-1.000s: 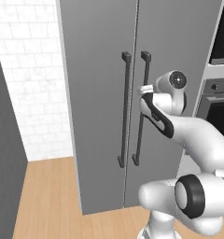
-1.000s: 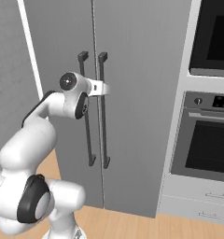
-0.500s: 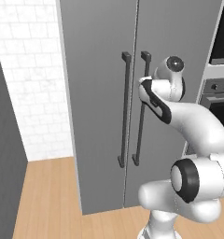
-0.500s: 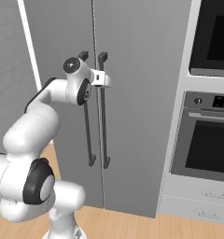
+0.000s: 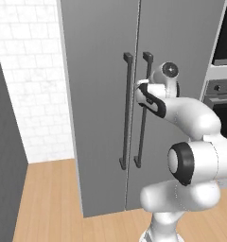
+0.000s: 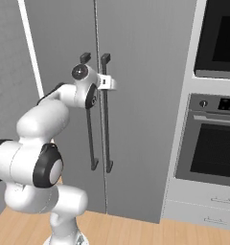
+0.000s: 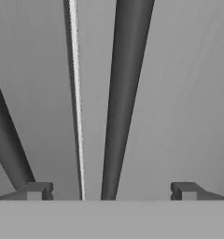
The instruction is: Grab a lemon wedge from the fridge and one ice cube from the ice bowl, and put them in the glass of lemonade.
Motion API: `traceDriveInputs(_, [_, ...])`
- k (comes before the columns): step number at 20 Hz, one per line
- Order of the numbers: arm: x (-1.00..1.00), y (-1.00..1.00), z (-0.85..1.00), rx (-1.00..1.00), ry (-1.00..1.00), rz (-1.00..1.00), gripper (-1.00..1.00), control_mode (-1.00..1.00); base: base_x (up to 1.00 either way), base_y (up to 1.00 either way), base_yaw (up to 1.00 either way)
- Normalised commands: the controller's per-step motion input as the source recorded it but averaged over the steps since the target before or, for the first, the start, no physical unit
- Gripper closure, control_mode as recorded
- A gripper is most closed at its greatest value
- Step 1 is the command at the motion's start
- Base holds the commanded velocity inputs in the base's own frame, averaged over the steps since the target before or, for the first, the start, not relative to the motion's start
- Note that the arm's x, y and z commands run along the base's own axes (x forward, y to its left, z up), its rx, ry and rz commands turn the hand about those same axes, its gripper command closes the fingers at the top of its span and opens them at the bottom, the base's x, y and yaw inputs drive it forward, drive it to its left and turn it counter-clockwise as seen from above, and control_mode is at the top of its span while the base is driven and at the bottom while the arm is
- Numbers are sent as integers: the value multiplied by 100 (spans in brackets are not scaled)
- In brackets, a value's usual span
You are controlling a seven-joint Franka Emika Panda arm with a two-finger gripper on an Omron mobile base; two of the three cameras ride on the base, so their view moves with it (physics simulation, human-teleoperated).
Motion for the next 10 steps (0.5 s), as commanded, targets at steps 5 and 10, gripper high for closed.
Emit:
traceDriveInputs(5, [52, -5, 1, 4, 1, -1, -100, -100, 0, 0, 0])
traceDriveInputs(10, [12, -10, 24, 6, 5, -2, -100, -100, 0, 0, 0])
